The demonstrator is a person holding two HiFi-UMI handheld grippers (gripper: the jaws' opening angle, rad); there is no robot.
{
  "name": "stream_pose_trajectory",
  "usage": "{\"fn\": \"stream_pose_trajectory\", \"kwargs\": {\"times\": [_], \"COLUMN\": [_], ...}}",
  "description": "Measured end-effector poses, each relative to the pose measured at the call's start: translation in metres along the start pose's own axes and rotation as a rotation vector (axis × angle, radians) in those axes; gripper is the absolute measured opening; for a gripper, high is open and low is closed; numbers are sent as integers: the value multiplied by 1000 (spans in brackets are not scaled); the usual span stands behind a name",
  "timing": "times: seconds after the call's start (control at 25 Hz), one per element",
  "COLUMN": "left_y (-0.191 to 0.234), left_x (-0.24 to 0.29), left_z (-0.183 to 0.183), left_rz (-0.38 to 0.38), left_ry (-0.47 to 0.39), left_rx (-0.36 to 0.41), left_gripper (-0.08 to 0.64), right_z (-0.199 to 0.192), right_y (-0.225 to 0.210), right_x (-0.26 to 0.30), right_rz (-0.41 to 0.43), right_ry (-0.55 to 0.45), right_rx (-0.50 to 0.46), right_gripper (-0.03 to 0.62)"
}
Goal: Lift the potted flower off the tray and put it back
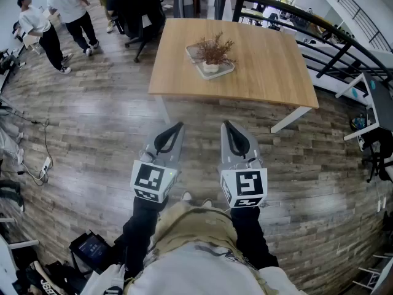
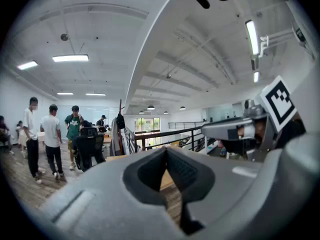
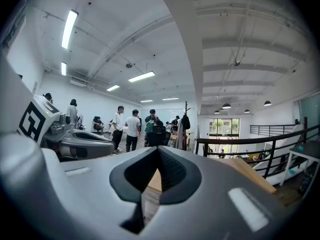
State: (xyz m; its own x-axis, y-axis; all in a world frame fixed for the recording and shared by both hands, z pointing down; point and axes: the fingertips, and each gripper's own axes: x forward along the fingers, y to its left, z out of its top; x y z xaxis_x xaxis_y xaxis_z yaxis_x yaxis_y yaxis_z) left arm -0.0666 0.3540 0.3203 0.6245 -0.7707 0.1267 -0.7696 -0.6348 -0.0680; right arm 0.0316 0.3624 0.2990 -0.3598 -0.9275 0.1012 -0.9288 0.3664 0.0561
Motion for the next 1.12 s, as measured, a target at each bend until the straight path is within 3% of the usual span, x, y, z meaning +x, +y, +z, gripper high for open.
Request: {"fn": "stream_pose_trajectory", "kwargs": {"times": [0.52, 0.84, 1.12], "left_y": [39, 34, 54], "left_x": [-10, -7, -17], "left_z": [-17, -22, -25], "left_rz": [9, -2, -4], "left_ry": [15, 16, 38], "left_rx": [-21, -13, -50], "left_gripper": [2, 2, 2], "right_z": [-6, -13, -18], "right_y": [26, 21, 41], "right_x": [26, 24, 38], "right_rz": [-11, -15, -9], "right_ry": [8, 1, 50], "right_rx": [11, 36, 33], "right_gripper": [3, 5, 5]}}
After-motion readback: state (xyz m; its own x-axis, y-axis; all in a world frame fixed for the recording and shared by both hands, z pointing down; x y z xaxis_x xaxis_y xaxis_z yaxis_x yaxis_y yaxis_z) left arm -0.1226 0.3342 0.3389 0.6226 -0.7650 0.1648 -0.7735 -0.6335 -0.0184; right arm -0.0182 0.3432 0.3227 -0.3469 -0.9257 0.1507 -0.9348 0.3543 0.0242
